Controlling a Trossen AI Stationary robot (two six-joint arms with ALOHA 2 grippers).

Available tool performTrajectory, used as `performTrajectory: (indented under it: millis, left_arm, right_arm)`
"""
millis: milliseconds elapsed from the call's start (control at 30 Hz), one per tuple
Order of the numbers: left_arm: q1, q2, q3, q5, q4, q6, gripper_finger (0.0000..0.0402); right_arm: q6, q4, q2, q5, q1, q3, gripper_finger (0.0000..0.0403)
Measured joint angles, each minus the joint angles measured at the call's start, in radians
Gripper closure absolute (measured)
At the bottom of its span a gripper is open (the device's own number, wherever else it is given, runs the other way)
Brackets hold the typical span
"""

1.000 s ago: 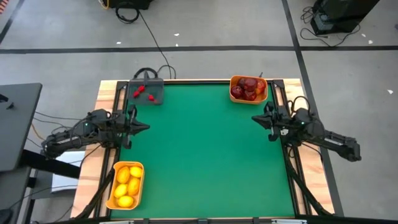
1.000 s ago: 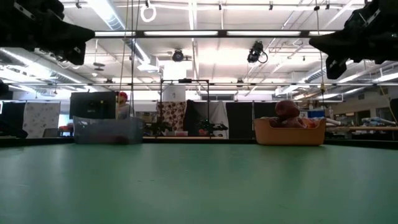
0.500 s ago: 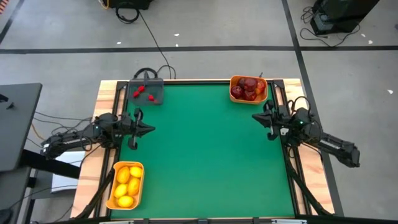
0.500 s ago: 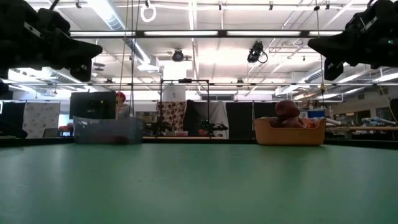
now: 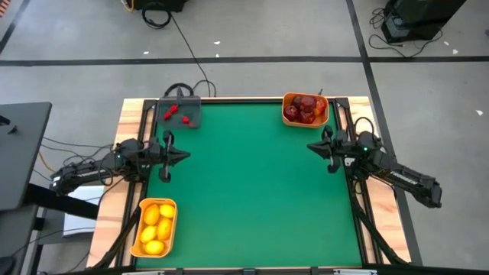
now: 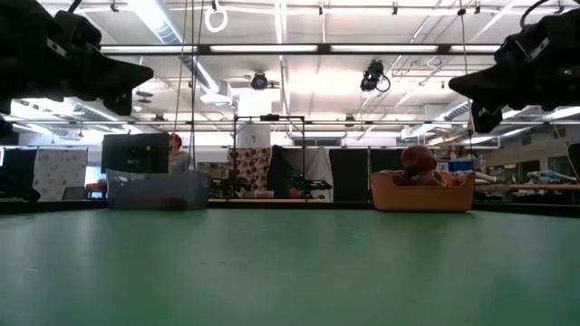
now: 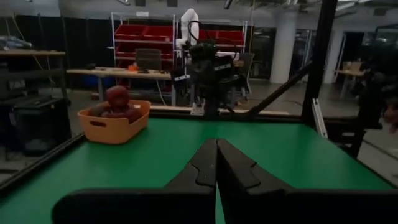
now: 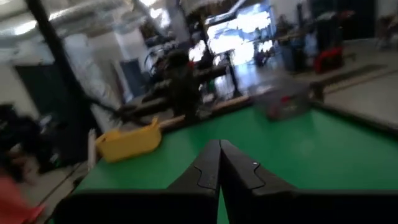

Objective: Sort produce into baskets
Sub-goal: Return to Home Position

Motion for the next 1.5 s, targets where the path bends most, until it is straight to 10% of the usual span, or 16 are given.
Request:
performTrajectory:
  millis: [1500]
  left_arm:
    - [0.0,0.0,-0.001,-0.006,0.008,-0.052,0.0392]
  right_arm:
    - [0.026,0.005,0.046,0.109,0.006,0.0,0.0383]
